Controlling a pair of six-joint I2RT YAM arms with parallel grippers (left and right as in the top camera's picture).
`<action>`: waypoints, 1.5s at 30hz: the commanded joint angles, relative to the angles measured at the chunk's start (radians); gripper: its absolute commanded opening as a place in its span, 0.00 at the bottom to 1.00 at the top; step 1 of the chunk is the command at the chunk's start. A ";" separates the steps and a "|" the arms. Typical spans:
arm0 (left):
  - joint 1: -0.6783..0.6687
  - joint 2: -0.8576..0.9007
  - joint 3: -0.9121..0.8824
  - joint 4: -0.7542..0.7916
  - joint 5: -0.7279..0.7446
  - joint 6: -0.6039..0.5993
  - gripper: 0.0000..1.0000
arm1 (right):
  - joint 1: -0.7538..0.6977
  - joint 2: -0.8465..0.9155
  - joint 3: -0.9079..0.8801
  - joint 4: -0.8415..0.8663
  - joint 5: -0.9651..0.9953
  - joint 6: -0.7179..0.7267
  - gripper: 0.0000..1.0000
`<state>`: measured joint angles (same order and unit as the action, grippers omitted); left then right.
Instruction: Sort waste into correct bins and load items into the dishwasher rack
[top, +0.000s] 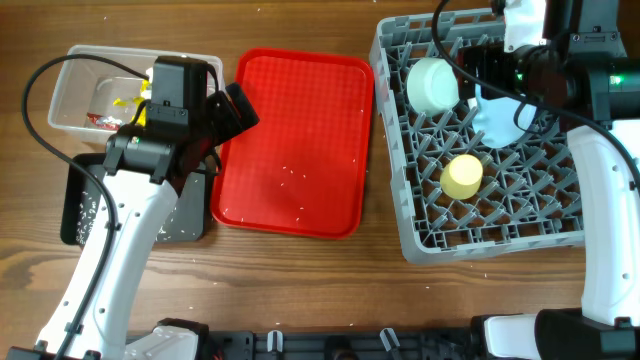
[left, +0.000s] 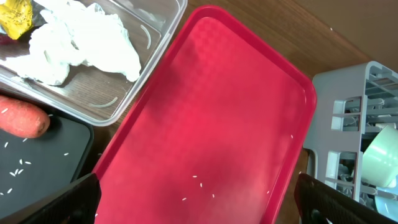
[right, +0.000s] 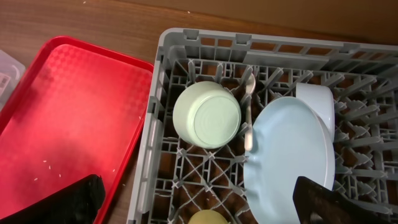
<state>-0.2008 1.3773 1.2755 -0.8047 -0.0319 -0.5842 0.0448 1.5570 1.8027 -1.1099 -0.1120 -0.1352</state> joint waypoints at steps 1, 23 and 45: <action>0.003 0.003 -0.004 0.002 -0.003 0.004 1.00 | -0.003 0.010 0.002 0.002 -0.021 0.007 1.00; 0.003 -0.344 -0.007 -0.024 -0.026 0.005 1.00 | -0.003 0.010 0.002 0.002 -0.021 0.007 1.00; 0.068 -1.019 -0.813 0.389 -0.001 -0.008 1.00 | -0.003 0.010 0.002 0.002 -0.021 0.007 1.00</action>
<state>-0.1524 0.4332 0.6067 -0.5179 -0.0437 -0.5854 0.0448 1.5570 1.8027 -1.1099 -0.1123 -0.1352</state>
